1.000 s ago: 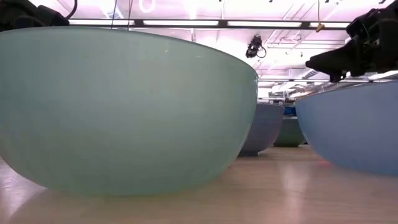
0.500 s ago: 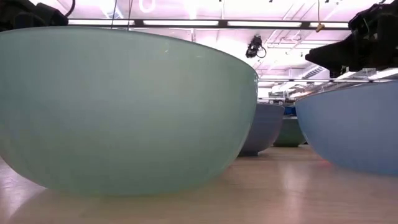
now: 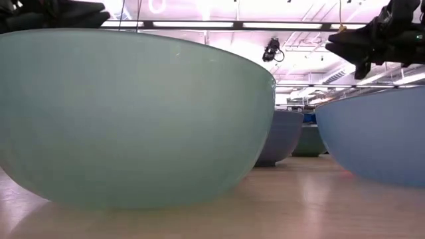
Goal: Nest bowls inside each other
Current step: Stack the light green bowl on top of the light blue bowl
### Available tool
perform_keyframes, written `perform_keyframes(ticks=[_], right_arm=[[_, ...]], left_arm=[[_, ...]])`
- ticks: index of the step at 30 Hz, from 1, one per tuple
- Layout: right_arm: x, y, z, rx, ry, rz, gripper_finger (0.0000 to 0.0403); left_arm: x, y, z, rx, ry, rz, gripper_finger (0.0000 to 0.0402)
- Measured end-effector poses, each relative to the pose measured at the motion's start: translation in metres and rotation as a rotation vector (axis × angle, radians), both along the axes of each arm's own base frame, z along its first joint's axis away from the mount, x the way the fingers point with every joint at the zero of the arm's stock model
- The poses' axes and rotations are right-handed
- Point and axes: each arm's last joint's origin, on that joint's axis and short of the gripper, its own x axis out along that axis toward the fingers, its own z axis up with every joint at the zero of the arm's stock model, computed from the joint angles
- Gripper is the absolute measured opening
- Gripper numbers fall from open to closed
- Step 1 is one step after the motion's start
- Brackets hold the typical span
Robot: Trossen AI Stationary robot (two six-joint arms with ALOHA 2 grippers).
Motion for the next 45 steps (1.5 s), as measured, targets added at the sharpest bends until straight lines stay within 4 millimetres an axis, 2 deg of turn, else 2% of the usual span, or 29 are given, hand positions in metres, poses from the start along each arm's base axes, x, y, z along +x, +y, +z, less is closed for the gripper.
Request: perform_keyframes(ticks=[5,8,10,15,20,29,35,39,45], right_arm=[[-0.004,0.0,0.011,-0.059,-0.1,-0.021,0.0099],[-0.006,0.001,0.017,-0.005,-0.189,0.024,0.0099],[-0.007,0.002,0.022,0.02,-0.187,0.056,0.0099],[-0.004,0.003,0.035,0.057,-0.069,0.106,0.0098],[0.009,0.004,0.054,0.059,0.068,0.182,0.0098],[0.056,0.005,0.077,0.122,0.454,0.3,0.0098],[0.076,0.004,0.084,0.248,0.717,0.264,0.0098],[0.083,0.007,0.088,0.361,0.777,0.259,0.0098],[0.082,0.014,0.087,0.553,0.808,0.198,0.0086]], left_arm=[[-0.003,0.0,0.007,0.004,-0.076,0.003,0.0097],[-0.007,0.0,0.012,-0.053,-0.153,-0.004,0.0097],[-0.006,0.0,0.012,-0.075,-0.139,-0.014,0.0097],[0.008,0.002,0.009,-0.097,0.088,0.024,0.0097],[0.027,0.002,0.036,-0.065,0.175,0.032,0.0097],[0.083,0.004,0.067,-0.023,0.644,0.034,0.0097],[0.111,0.005,0.068,-0.033,0.949,0.048,0.0097],[0.126,-0.001,0.067,-0.025,1.058,-0.013,0.0097],[0.143,-0.023,0.067,0.027,1.198,-0.11,0.0097]])
